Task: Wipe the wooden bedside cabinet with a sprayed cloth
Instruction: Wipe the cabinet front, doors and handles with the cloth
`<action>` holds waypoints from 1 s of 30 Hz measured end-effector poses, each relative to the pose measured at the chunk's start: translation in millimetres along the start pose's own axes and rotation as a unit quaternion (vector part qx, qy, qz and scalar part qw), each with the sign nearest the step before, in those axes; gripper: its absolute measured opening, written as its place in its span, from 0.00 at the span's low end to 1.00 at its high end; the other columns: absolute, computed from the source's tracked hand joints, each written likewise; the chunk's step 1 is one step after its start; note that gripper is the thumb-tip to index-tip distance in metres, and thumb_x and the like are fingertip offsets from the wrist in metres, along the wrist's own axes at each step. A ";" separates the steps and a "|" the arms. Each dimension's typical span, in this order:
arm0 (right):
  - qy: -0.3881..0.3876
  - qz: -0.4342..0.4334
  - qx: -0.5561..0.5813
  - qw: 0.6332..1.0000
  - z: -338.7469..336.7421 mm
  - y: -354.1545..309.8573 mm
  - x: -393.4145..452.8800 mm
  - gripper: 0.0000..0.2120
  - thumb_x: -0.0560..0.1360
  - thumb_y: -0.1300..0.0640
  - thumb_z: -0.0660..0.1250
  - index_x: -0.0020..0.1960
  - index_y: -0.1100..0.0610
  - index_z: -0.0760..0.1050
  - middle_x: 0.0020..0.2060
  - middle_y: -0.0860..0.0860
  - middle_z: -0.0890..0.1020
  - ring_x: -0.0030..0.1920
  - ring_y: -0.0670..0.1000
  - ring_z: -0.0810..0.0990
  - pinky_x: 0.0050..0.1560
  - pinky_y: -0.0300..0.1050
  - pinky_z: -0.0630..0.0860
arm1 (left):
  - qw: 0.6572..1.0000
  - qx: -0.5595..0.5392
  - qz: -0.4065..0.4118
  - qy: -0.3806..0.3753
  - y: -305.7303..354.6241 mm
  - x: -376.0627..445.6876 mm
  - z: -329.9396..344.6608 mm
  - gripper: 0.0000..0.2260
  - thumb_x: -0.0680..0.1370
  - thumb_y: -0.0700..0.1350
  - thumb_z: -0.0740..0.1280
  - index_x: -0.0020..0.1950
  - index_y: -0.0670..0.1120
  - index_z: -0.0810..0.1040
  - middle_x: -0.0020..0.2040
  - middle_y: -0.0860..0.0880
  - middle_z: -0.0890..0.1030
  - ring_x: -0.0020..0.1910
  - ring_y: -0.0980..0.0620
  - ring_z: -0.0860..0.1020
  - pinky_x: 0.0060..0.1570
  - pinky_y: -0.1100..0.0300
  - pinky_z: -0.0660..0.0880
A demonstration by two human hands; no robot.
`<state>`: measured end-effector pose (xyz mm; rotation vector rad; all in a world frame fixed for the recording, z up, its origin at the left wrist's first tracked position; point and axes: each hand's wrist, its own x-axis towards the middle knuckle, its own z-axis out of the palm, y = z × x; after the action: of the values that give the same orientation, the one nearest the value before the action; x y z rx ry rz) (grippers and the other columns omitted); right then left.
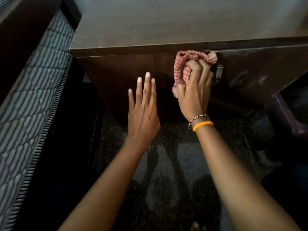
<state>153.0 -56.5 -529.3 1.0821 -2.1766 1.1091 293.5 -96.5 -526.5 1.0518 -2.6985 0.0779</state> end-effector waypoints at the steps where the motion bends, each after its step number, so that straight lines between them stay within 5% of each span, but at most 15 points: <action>1: -0.013 0.026 0.038 0.999 1.7 -1.1 -6.6 0.25 0.66 0.59 0.60 0.63 0.62 0.69 0.63 0.62 0.70 0.62 0.59 0.66 0.65 0.46 0.61 | 1.000 0.003 0.003 0.000 1.5 0.6 -0.1 0.40 0.71 0.41 0.66 0.76 0.39 0.46 0.77 0.42 0.45 0.75 0.42 0.45 0.71 0.45 0.45; 4: -0.051 0.095 0.139 0.984 5.5 0.6 -21.8 0.24 0.69 0.68 0.59 0.65 0.67 0.65 0.66 0.66 0.66 0.69 0.58 0.57 0.71 0.37 0.50 | 1.000 0.010 0.009 -0.006 5.5 0.9 -2.3 0.39 0.71 0.41 0.65 0.76 0.39 0.45 0.77 0.42 0.44 0.75 0.43 0.44 0.71 0.45 0.44; 7: -0.035 0.074 0.165 0.983 -4.6 1.1 -19.7 0.25 0.68 0.68 0.59 0.65 0.66 0.65 0.64 0.65 0.68 0.67 0.56 0.61 0.72 0.40 0.54 | 0.999 0.037 0.036 0.005 5.4 1.4 -0.9 0.40 0.71 0.42 0.65 0.76 0.40 0.45 0.77 0.43 0.44 0.75 0.43 0.44 0.71 0.45 0.45; 10: 0.043 0.009 0.089 0.995 -7.9 -17.7 9.8 0.25 0.67 0.62 0.60 0.65 0.62 0.68 0.63 0.62 0.71 0.63 0.56 0.66 0.67 0.42 0.61 | 0.997 0.051 0.050 0.009 5.9 8.5 -0.6 0.39 0.72 0.41 0.64 0.76 0.40 0.45 0.77 0.43 0.45 0.75 0.43 0.44 0.71 0.46 0.44; 14: 0.037 -0.130 -0.078 0.988 1.6 -21.0 29.4 0.25 0.68 0.62 0.62 0.64 0.53 0.65 0.64 0.54 0.69 0.58 0.54 0.65 0.58 0.47 0.67 | 0.998 0.048 0.032 -0.014 8.3 18.4 -3.6 0.39 0.72 0.42 0.63 0.76 0.40 0.42 0.77 0.43 0.41 0.75 0.43 0.41 0.71 0.45 0.42; 19: 0.133 0.073 0.059 0.987 -9.1 -26.0 35.1 0.22 0.69 0.62 0.53 0.61 0.61 0.74 0.61 0.61 0.73 0.57 0.55 0.66 0.60 0.43 0.65 | 0.996 0.076 0.038 -0.026 4.8 22.0 0.7 0.39 0.74 0.43 0.62 0.75 0.41 0.38 0.76 0.44 0.37 0.75 0.42 0.39 0.71 0.44 0.42; 23: 0.009 0.064 0.080 0.995 1.9 -15.6 -0.9 0.23 0.70 0.57 0.54 0.62 0.64 0.71 0.58 0.65 0.73 0.60 0.65 0.71 0.62 0.53 0.66 | 0.997 0.069 0.028 -0.010 4.4 23.0 3.2 0.38 0.74 0.41 0.61 0.75 0.41 0.40 0.77 0.45 0.40 0.75 0.41 0.42 0.71 0.43 0.43; 28: -0.082 0.014 -0.071 0.994 14.1 16.1 -37.5 0.28 0.68 0.66 0.63 0.64 0.48 0.66 0.60 0.57 0.66 0.53 0.64 0.73 0.49 0.55 0.76 | 0.996 0.088 0.020 -0.019 9.0 23.4 3.7 0.38 0.75 0.43 0.61 0.75 0.41 0.37 0.76 0.45 0.37 0.75 0.41 0.40 0.71 0.42 0.41; 30: -0.081 0.013 -0.058 0.995 15.7 15.1 -37.0 0.30 0.66 0.68 0.65 0.64 0.48 0.68 0.60 0.54 0.61 0.56 0.64 0.70 0.51 0.56 0.76 | 0.995 0.097 0.018 -0.023 8.5 24.0 2.9 0.39 0.75 0.43 0.61 0.74 0.41 0.36 0.76 0.45 0.36 0.75 0.41 0.39 0.71 0.42 0.40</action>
<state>161.5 -47.8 -570.4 1.1293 -2.3539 0.9215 270.1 -106.4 -523.1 1.0690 -2.7957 0.3318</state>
